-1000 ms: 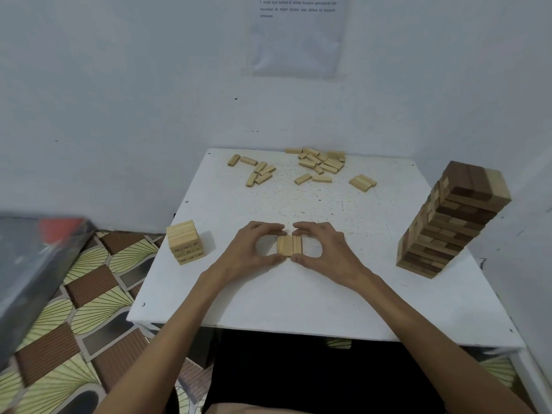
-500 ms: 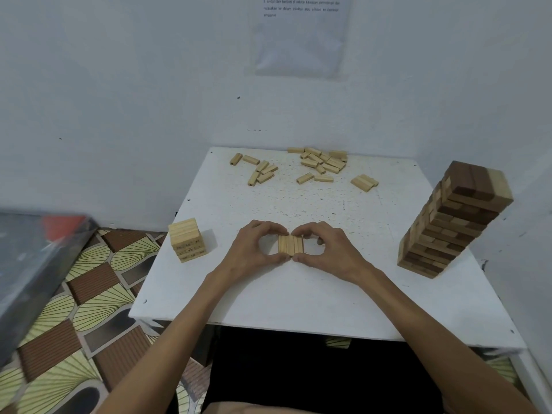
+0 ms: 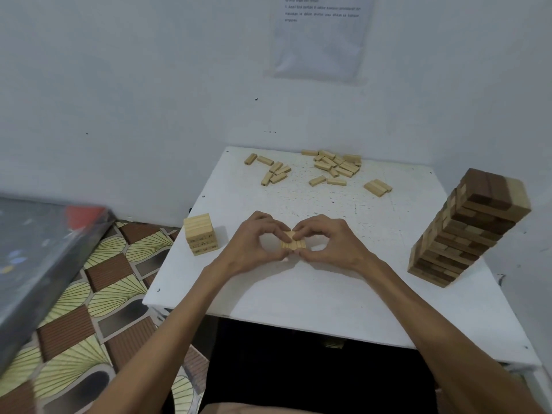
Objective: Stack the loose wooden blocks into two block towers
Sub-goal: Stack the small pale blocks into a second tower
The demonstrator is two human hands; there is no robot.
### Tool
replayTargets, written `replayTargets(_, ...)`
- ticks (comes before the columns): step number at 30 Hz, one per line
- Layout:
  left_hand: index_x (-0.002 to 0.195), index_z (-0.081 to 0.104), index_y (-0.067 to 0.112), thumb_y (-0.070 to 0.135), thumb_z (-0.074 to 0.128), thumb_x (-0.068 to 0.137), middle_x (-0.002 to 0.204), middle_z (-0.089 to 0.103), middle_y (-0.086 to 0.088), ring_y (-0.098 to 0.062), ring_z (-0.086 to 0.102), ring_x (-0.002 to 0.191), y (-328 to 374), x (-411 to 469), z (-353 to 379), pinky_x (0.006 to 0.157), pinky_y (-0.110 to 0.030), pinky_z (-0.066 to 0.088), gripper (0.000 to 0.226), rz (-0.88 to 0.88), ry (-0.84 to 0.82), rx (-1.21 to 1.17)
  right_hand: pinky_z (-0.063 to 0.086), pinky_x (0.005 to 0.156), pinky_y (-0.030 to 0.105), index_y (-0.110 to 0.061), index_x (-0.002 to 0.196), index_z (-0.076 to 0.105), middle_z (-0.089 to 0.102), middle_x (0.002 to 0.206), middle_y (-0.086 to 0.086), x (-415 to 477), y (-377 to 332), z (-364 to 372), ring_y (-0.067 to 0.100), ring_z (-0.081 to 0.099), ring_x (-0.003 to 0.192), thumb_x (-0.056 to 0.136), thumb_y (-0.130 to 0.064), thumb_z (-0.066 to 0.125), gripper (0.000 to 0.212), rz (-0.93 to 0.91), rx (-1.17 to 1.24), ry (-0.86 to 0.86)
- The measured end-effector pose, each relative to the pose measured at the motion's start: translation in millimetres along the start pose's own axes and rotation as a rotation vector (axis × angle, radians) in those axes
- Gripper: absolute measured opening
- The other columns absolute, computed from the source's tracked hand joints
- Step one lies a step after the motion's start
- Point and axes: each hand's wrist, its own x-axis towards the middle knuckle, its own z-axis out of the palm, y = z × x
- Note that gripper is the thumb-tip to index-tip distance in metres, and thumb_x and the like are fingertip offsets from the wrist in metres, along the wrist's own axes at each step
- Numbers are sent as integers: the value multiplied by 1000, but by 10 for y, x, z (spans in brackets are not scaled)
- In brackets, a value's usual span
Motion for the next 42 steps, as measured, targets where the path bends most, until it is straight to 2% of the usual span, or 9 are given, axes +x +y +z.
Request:
replayTargets(5,93,81,30,32,90,75,110,74,19,-11,52,116,96,-44,-246,93,-14,39,20,-10,61,39,56,98,35,-18,103,79,72,114,-9,193,-144,38,16,67,112,76,-13,91,29,-60,40,-20)
replayTargets(11,94,80,31,30,91,75,109,73,22,-11,53,117,138,-201,-596,93,-21,43,22,-54,144,84,56,97,37,-20,104,78,72,114,-10,514,-351,193,18,67,109,77,-17,91,30,-111,77,-88)
replayTargets(15,111,74,31,27,93,73,109,67,27,-8,55,118,133,-372,-878,96,-21,44,42,-137,233,87,56,97,36,-26,113,73,71,114,-9,767,-527,376,16,65,109,78,-22,90,40,-133,93,-148)
replayTargets(19,123,64,29,22,94,73,111,74,16,-4,62,118,63,-551,-1102,95,-26,48,59,-195,294,38,54,93,37,-27,116,68,69,111,-16,968,-687,593,14,61,106,77,-23,89,45,-194,66,-201)
replayTargets(23,125,62,28,24,93,73,112,74,17,-1,61,118,-15,-687,-1254,94,-31,50,61,-248,337,94,54,93,38,-32,116,67,67,110,-20,1133,-762,822,12,61,105,77,-27,88,45,-211,59,-242)
replayTargets(27,124,61,35,30,91,73,114,73,18,-6,61,120,-127,-788,-1374,96,-42,53,59,-277,354,121,53,87,31,-32,116,66,68,111,-20,1257,-812,987,11,60,105,76,-40,85,45,-234,59,-275)
replayTargets(30,125,59,38,37,88,73,117,73,19,-9,62,123,-204,-820,-1436,100,-49,52,60,-302,336,116,44,81,21,-31,118,65,67,112,-20,1315,-797,1070,9,58,105,78,-33,88,46,-233,17,-287)
replayTargets(34,125,58,39,35,89,74,117,72,20,-7,61,124,-270,-818,-1440,105,-47,48,60,-321,332,131,37,80,9,-33,117,62,66,114,-19,1341,-768,1112,7,57,106,78,-31,87,46,-218,-14,-290)
replayTargets(42,126,57,38,41,87,74,115,72,26,-9,59,125,-321,-759,-1397,106,-50,45,60,-332,311,121,36,79,7,-34,121,61,66,117,-20,1317,-719,1086,6,55,109,81,-31,85,47,-159,-26,-301)
